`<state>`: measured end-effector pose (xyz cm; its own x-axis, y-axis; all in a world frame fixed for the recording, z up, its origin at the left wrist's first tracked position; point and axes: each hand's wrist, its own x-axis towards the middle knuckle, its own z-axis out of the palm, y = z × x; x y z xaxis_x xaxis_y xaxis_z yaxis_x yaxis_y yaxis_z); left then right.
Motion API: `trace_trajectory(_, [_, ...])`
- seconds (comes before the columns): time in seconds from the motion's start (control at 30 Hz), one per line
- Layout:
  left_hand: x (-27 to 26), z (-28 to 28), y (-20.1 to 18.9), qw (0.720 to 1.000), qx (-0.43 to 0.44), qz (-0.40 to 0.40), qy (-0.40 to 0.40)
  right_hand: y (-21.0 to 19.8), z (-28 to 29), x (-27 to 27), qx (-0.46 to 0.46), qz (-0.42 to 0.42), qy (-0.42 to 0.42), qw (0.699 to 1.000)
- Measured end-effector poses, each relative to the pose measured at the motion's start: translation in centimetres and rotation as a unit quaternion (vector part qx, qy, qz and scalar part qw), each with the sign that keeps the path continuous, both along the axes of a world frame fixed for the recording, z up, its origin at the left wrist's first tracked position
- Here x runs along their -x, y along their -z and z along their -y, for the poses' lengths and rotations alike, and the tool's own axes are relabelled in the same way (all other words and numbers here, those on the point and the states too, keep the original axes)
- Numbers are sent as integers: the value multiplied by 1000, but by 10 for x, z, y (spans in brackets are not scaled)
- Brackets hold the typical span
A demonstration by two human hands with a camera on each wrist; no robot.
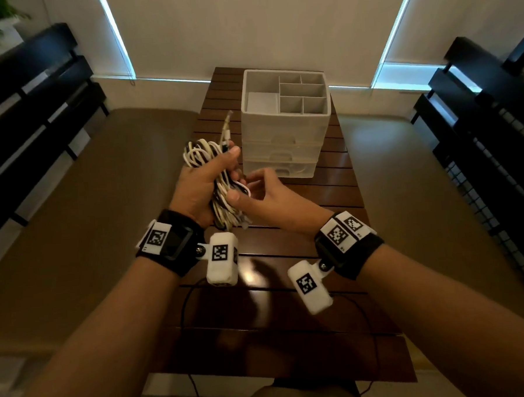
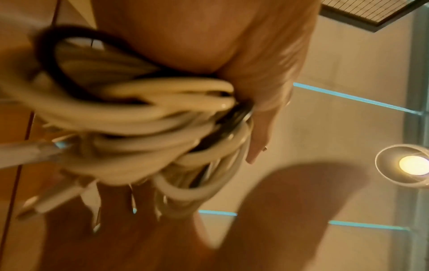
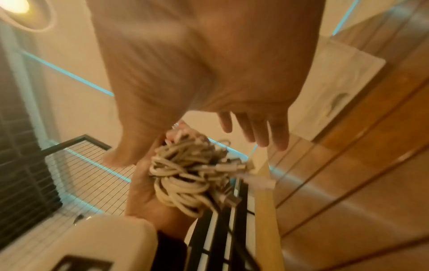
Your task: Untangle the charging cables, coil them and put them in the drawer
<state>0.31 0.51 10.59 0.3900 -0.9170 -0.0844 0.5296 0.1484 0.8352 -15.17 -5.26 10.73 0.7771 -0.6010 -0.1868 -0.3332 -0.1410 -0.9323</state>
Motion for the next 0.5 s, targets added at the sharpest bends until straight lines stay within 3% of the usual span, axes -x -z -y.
trace_trajectory(0.1, [13,5,4,999,-5,42,-8,14,-2,-11,-142,88,-126,978])
trace_trajectory(0.2, [18,4,8,999,-13,52,-10,17,-1,-10,-207,68,-122,968])
trace_trajectory(0.33, [22,0,10,999,-37,33,14,22,-7,-7,-131,13,-80,988])
trace_trajectory(0.5, [24,3,12,995,-65,70,22,29,-18,-6,-86,15,-52,995])
